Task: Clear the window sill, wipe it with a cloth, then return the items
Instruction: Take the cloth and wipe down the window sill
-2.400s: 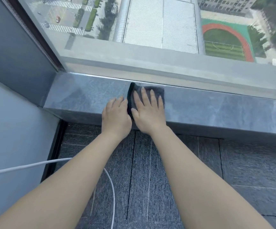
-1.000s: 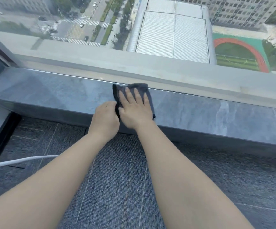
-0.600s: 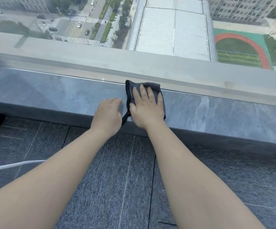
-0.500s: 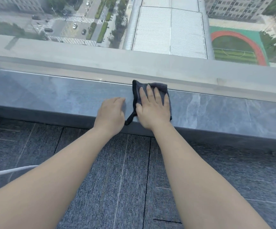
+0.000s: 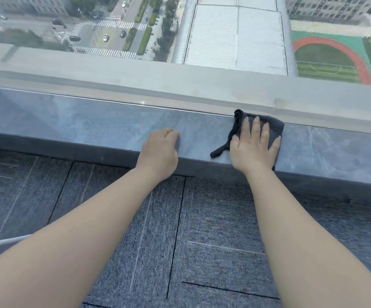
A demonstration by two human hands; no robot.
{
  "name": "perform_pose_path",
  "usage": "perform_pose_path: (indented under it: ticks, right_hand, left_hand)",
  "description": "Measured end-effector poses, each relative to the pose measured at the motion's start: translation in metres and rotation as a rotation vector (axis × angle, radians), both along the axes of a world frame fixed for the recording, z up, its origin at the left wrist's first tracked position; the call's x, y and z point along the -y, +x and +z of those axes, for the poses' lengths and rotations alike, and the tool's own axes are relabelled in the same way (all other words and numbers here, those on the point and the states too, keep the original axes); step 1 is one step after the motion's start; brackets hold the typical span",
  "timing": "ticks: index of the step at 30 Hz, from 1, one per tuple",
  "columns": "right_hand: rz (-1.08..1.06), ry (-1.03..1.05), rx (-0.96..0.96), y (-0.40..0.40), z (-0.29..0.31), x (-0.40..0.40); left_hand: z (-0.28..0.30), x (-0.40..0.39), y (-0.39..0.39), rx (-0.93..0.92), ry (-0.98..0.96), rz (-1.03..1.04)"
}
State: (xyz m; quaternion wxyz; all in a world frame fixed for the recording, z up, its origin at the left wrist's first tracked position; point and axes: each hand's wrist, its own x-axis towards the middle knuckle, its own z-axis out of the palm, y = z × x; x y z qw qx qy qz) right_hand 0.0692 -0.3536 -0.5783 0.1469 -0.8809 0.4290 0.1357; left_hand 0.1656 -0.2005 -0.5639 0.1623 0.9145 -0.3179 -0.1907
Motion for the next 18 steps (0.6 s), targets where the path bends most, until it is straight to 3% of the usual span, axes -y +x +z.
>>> perform_pose_path:
  ticks: [3,7,14,18]
  right_hand:
    - [-0.021,0.031,-0.002,0.009,0.003,-0.013]
    - [0.135,0.069,0.016,0.030,0.006,-0.048]
    - [0.373,0.102,0.073,0.075,0.004,-0.092]
    - [0.383,0.142,0.044,0.081,0.007,-0.098]
  left_hand:
    - [0.006,-0.018,-0.004,-0.018,0.061,0.049]
    - [0.015,-0.034,-0.004,-0.045,0.108,0.081]
    - [0.001,-0.022,0.029,-0.040,-0.050,0.100]
    - [-0.003,-0.025,0.035,-0.059,-0.055,0.108]
